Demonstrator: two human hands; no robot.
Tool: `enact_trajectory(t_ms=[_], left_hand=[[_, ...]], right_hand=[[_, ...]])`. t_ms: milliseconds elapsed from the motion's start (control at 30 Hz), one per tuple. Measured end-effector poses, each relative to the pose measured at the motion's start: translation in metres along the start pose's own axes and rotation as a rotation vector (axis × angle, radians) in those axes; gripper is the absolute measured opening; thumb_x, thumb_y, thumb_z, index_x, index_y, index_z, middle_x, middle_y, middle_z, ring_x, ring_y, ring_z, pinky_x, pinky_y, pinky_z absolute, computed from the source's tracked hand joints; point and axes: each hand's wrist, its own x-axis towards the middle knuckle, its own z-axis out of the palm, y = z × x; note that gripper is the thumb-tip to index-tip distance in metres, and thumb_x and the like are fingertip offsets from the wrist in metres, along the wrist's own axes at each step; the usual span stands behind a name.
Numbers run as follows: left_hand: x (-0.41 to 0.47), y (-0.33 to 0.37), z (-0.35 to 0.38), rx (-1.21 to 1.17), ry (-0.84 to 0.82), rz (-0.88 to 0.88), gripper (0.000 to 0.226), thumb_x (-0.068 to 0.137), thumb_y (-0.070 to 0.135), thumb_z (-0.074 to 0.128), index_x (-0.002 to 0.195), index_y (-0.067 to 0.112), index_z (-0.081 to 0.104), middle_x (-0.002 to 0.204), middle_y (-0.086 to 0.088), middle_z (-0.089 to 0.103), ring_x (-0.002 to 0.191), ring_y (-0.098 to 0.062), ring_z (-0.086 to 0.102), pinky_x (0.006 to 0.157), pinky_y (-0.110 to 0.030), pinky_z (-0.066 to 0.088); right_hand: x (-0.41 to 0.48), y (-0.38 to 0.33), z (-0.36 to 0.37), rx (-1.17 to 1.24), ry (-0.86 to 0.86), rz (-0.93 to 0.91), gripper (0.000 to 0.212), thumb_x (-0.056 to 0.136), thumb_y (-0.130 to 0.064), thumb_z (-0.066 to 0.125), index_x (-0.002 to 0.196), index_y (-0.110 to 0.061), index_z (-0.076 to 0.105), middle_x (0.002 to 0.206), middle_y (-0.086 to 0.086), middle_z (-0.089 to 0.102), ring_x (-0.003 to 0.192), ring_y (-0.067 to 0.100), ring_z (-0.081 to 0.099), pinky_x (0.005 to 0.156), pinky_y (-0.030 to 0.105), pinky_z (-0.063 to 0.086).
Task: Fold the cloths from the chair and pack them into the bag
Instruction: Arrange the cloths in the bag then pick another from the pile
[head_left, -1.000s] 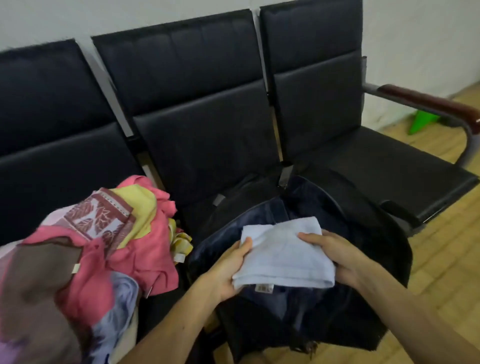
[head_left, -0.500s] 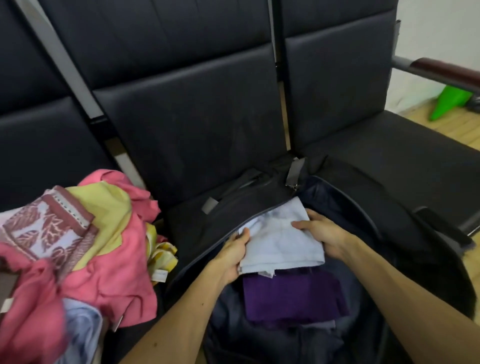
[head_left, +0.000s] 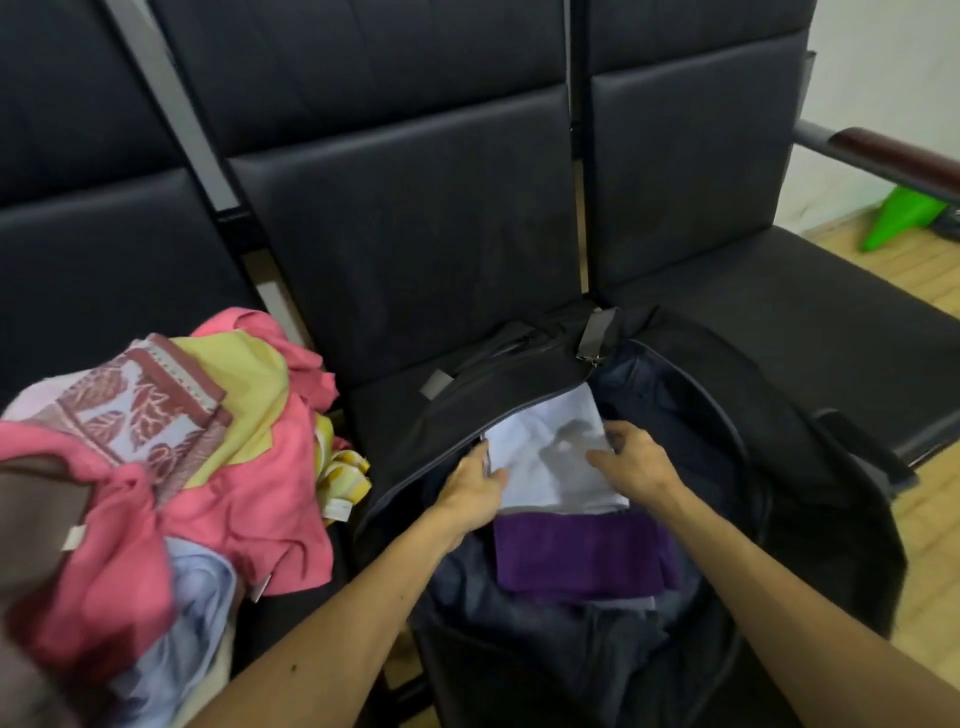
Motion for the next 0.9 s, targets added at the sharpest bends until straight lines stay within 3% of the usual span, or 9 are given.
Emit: enact_trajectory(t_ms=[100, 200, 267, 400, 467, 567, 667, 767, 900], left_hand=[[-0.057, 0.002, -0.012, 0.06, 0.026, 0.116, 0.037, 0.101, 0.024, 0.054, 0.138, 0.026, 0.055, 0.135, 0.007, 0.057, 0.122, -0.012, 0.056, 0.105, -0.032, 0.046], [-0.125, -0.006, -0.031, -0.054, 0.022, 0.221, 0.018, 0.098, 0.019, 0.059, 0.106, 0.032, 0.07, 0.101, 0.007, 0.074, 0.092, -0.01, 0.07, 0.079, -0.03, 0.056], [-0.166, -0.023, -0.048, -0.072, 0.085, 0.275, 0.018, 0.097, 0.015, 0.061, 0.099, 0.03, 0.07, 0.087, 0.004, 0.075, 0.078, -0.013, 0.072, 0.066, -0.024, 0.053], [-0.239, -0.084, -0.088, -0.08, 0.314, 0.269, 0.016, 0.092, 0.012, 0.067, 0.094, 0.028, 0.069, 0.073, 0.004, 0.07, 0.065, -0.011, 0.066, 0.062, -0.022, 0.051], [-0.268, -0.123, -0.107, -0.046, 0.441, 0.204, 0.018, 0.09, 0.013, 0.071, 0.087, 0.03, 0.067, 0.07, 0.005, 0.069, 0.065, -0.009, 0.066, 0.066, -0.027, 0.055], [-0.301, -0.177, -0.133, 0.064, 0.575, 0.081, 0.021, 0.086, 0.016, 0.075, 0.078, 0.033, 0.065, 0.071, 0.012, 0.069, 0.069, -0.001, 0.064, 0.068, -0.017, 0.049], [-0.314, -0.211, -0.16, 0.104, 0.679, -0.023, 0.008, 0.087, 0.019, 0.074, 0.088, 0.026, 0.07, 0.081, 0.012, 0.072, 0.074, -0.002, 0.064, 0.07, -0.016, 0.045], [-0.309, -0.23, -0.187, 0.101, 0.742, -0.068, 0.005, 0.089, 0.02, 0.07, 0.093, 0.019, 0.073, 0.086, 0.004, 0.075, 0.081, -0.014, 0.068, 0.076, -0.028, 0.052], [-0.296, -0.235, -0.201, 0.137, 0.731, -0.065, 0.016, 0.091, 0.017, 0.065, 0.106, 0.018, 0.07, 0.099, 0.003, 0.074, 0.091, -0.016, 0.067, 0.078, -0.025, 0.05]], right_hand=[[-0.057, -0.015, -0.003, 0.019, 0.071, -0.104, 0.036, 0.093, -0.025, 0.064, 0.128, -0.017, 0.06, 0.124, 0.003, 0.064, 0.115, 0.022, 0.06, 0.083, 0.028, 0.044], [-0.123, -0.028, 0.014, 0.179, 0.063, -0.222, 0.008, 0.092, -0.02, 0.067, 0.098, -0.024, 0.07, 0.096, -0.011, 0.071, 0.096, 0.007, 0.067, 0.084, 0.026, 0.051], [-0.166, -0.036, 0.036, 0.232, 0.01, -0.295, 0.011, 0.09, -0.014, 0.068, 0.089, -0.025, 0.071, 0.086, -0.013, 0.071, 0.085, -0.001, 0.066, 0.082, 0.022, 0.052], [-0.231, -0.045, 0.108, 0.306, -0.178, -0.381, 0.015, 0.088, -0.009, 0.071, 0.09, -0.024, 0.072, 0.084, -0.006, 0.074, 0.081, 0.004, 0.069, 0.075, 0.024, 0.054], [-0.255, -0.051, 0.149, 0.316, -0.257, -0.381, 0.018, 0.088, -0.008, 0.071, 0.089, -0.026, 0.071, 0.082, -0.004, 0.073, 0.079, 0.007, 0.068, 0.075, 0.027, 0.054], [-0.282, -0.068, 0.206, 0.293, -0.387, -0.377, 0.015, 0.09, -0.011, 0.069, 0.093, -0.025, 0.071, 0.081, -0.006, 0.069, 0.075, -0.002, 0.065, 0.073, 0.021, 0.052], [-0.294, -0.095, 0.252, 0.24, -0.506, -0.37, 0.018, 0.091, -0.013, 0.068, 0.104, -0.025, 0.07, 0.092, -0.008, 0.07, 0.084, 0.001, 0.067, 0.076, 0.02, 0.053], [-0.299, -0.131, 0.29, 0.211, -0.59, -0.355, 0.024, 0.092, -0.009, 0.064, 0.113, -0.021, 0.068, 0.108, -0.007, 0.068, 0.091, 0.007, 0.065, 0.077, 0.02, 0.052], [-0.305, -0.167, 0.318, 0.208, -0.654, -0.32, 0.034, 0.094, 0.003, 0.056, 0.118, -0.02, 0.064, 0.098, -0.018, 0.061, 0.084, -0.001, 0.058, 0.073, 0.009, 0.047]])
